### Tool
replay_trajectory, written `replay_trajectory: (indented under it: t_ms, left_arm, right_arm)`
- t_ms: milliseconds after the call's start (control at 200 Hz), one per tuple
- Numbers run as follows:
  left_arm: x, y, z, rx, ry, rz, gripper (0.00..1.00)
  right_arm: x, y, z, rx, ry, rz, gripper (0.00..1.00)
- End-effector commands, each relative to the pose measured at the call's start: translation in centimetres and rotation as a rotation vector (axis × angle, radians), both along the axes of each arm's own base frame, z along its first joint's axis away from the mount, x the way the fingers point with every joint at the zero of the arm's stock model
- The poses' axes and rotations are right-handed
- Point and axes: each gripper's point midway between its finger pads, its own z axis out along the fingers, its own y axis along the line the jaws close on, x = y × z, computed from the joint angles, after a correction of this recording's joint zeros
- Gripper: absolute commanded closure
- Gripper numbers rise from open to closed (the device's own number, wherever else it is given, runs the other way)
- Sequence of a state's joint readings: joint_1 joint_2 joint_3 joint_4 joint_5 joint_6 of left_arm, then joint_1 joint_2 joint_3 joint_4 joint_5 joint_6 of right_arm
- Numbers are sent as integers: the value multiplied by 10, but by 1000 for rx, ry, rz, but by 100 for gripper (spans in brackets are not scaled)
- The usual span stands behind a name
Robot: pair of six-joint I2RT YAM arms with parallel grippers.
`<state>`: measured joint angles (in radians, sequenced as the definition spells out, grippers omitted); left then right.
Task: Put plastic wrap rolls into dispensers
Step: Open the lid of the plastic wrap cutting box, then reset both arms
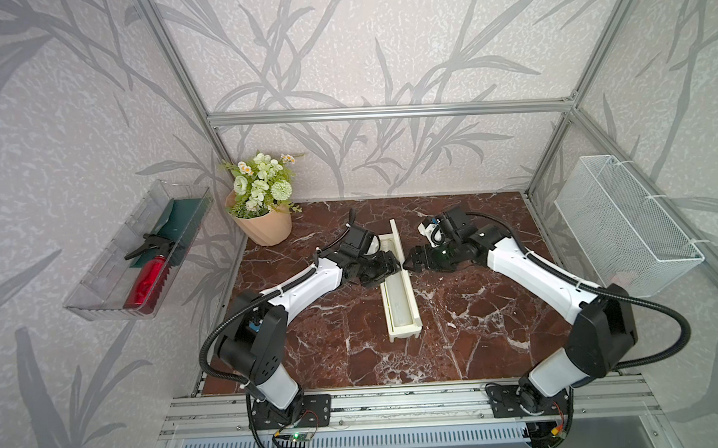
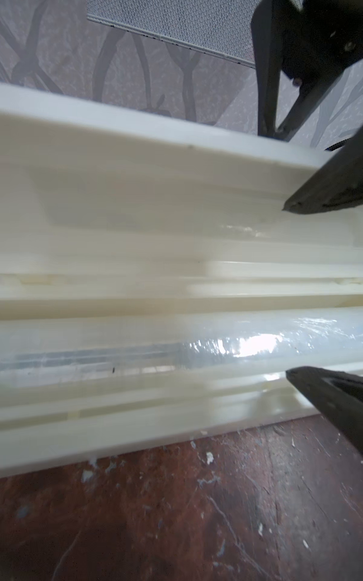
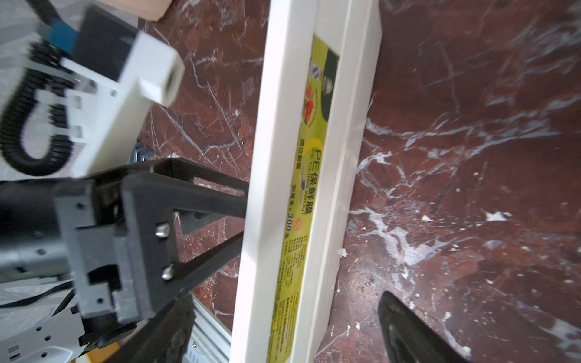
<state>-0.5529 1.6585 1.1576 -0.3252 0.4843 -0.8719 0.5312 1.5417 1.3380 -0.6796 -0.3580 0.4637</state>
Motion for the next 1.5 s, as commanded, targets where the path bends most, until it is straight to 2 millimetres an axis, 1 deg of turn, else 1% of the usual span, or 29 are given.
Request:
replay_trajectory:
  t_ms: [0, 65, 100, 150, 250, 385, 535, 580, 615, 705, 765, 815, 875, 905, 945, 960, 995, 1005, 1010, 1060, 1100, 1115, 1150, 1230, 1300, 1365, 1400, 1430, 1495]
  left_arm:
    - [4, -8, 10, 12, -16, -9, 24]
    - [6, -11, 11, 27, -16, -17, 23]
    - [6, -12, 12, 35, -16, -23, 23]
    - [7, -11, 13, 64, -20, -32, 22]
    - [7, 0, 18, 159, -39, -57, 19]
    - [8, 15, 25, 304, -75, -132, 13]
    - [13, 39, 31, 419, -242, -162, 6]
    - [17, 52, 37, 465, -312, -147, 4]
    - [22, 68, 40, 525, -360, -100, 3]
    - [38, 95, 61, 592, -567, -45, 0]
    - [50, 123, 76, 647, -702, 42, 0]
    - [57, 150, 80, 661, -746, 112, 0]
    - [64, 191, 71, 661, -711, 214, 0]
    - [64, 205, 66, 664, -714, 242, 0]
    - [62, 219, 60, 689, -756, 249, 0]
    - [59, 222, 55, 706, -774, 238, 0]
    - [55, 227, 52, 743, -839, 226, 0]
    - [52, 229, 46, 752, -843, 221, 0]
    - [53, 230, 48, 766, -856, 221, 0]
    - [48, 248, 35, 838, -856, 251, 0]
    - [46, 259, 25, 854, -841, 267, 0]
    - [45, 260, 21, 847, -840, 262, 0]
    - [45, 261, 15, 828, -854, 258, 0]
    - [50, 264, 9, 820, -895, 270, 0]
    - [54, 271, -3, 855, -890, 287, 0]
    - [52, 273, -16, 862, -889, 286, 0]
    - [54, 276, -15, 881, -906, 300, 0]
    - [54, 277, -17, 891, -887, 291, 0]
    - [55, 281, -14, 924, -909, 294, 0]
  right_arm:
    - [-8, -27, 0, -99, -41, -25, 8]
    - [-9, -38, 3, -115, -73, -49, 7]
    - [-9, -44, 5, -120, -90, -63, 2]
    - [-9, -52, 8, -124, -114, -83, 1]
    - [-7, -67, 10, -128, -151, -113, 1]
    - [-2, -84, 7, -116, -186, -146, 1]
    - [9, -107, 7, -184, -302, -203, 1]
    - [13, -117, 6, -213, -344, -220, 1]
    - [17, -126, 7, -242, -381, -244, 1]
    - [25, -153, 9, -328, -490, -317, 1]
    - [29, -170, 11, -332, -535, -374, 1]
    - [33, -186, 11, -328, -547, -441, 1]
    - [39, -204, 9, -332, -546, -517, 1]
    - [42, -209, 8, -334, -558, -531, 1]
    - [46, -212, 7, -349, -599, -522, 1]
    - [47, -212, 6, -356, -615, -510, 1]
    - [50, -212, 8, -360, -678, -503, 1]
    - [50, -213, 6, -364, -689, -508, 1]
    - [50, -214, 7, -367, -697, -513, 1]
    - [51, -222, 5, -394, -759, -547, 1]
    - [50, -228, 3, -420, -800, -566, 1]
    - [50, -230, 4, -427, -824, -572, 1]
    - [47, -233, -3, -441, -874, -569, 1]
    - [48, -238, -10, -489, -958, -572, 1]
    - [54, -240, -27, -541, -934, -549, 1]
    - [57, -240, -45, -550, -908, -537, 1]
    - [56, -240, -54, -544, -911, -543, 1]
    - [58, -239, -55, -532, -945, -553, 1]
    - [60, -237, -63, -539, -985, -551, 1]
